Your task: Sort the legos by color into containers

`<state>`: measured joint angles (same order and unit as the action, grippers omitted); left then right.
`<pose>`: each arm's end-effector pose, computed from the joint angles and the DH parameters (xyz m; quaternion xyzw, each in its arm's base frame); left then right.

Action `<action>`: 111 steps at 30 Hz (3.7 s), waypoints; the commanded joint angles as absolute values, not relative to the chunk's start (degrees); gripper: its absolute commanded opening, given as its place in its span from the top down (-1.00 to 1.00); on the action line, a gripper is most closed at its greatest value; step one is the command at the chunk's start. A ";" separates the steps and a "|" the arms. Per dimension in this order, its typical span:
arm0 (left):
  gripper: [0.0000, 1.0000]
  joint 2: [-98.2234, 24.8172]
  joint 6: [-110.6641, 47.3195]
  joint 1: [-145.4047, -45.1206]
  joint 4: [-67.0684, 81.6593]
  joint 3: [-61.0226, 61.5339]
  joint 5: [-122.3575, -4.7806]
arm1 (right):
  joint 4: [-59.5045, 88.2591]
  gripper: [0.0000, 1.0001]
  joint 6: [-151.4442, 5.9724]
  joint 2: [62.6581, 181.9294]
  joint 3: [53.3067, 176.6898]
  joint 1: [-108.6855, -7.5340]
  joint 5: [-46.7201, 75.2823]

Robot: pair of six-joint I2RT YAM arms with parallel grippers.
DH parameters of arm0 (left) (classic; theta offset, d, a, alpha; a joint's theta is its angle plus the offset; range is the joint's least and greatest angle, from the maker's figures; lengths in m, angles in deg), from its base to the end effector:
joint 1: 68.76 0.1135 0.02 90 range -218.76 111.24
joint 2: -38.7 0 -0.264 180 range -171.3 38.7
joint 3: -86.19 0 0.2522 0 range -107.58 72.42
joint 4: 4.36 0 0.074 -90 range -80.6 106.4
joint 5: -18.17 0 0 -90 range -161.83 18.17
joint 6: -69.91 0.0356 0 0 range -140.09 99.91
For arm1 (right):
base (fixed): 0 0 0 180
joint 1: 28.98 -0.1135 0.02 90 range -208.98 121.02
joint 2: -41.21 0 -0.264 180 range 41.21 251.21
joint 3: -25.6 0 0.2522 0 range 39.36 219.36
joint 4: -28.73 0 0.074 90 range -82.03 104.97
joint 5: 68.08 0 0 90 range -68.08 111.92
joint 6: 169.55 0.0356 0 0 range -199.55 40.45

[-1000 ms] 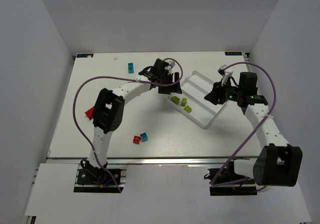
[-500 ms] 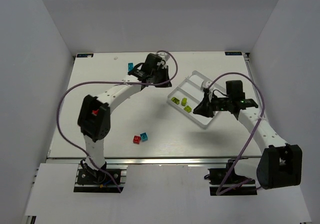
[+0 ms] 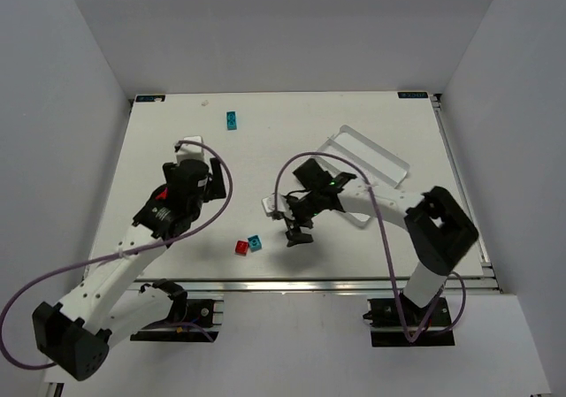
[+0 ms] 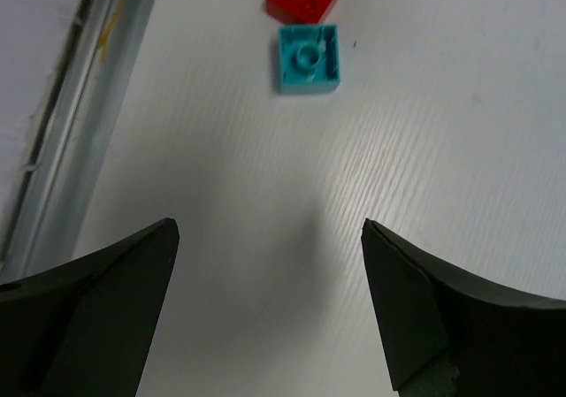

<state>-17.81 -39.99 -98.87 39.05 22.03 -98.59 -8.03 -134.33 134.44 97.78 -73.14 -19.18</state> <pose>0.1898 -0.0915 0.3054 -0.0280 0.8718 -0.0008 0.4890 0.2161 0.2425 0.2012 -0.7470 0.5107 0.3118 0.2897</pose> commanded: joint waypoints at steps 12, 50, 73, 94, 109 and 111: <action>-0.83 -1.91 -41.80 -99.00 41.31 25.66 -118.85 | -4.10 -0.76 -134.66 152.92 111.69 -84.70 -11.39; -0.89 -26.76 -38.90 -98.47 30.41 20.14 -84.05 | -2.08 1.00 -99.33 126.47 101.50 -55.99 19.02; -0.96 -75.81 -33.63 -86.70 33.39 -22.83 -81.14 | -3.75 -0.44 -98.80 132.19 105.64 -41.91 16.03; -0.96 -101.65 -28.97 -83.62 31.90 -51.94 -90.29 | 3.11 -0.16 -85.09 98.87 92.80 -38.74 -14.37; -0.30 -108.51 -32.40 -83.09 32.25 -55.98 -87.65 | 3.19 -0.16 -86.49 98.87 92.10 -38.56 -12.97; 0.10 -108.25 -33.01 -83.09 32.07 -56.07 -87.39 | 3.55 -0.16 -86.67 98.87 91.75 -38.48 -12.62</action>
<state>-109.15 -32.15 -83.42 31.42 -54.60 -88.30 1.50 -85.99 99.73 91.96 -38.76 -12.73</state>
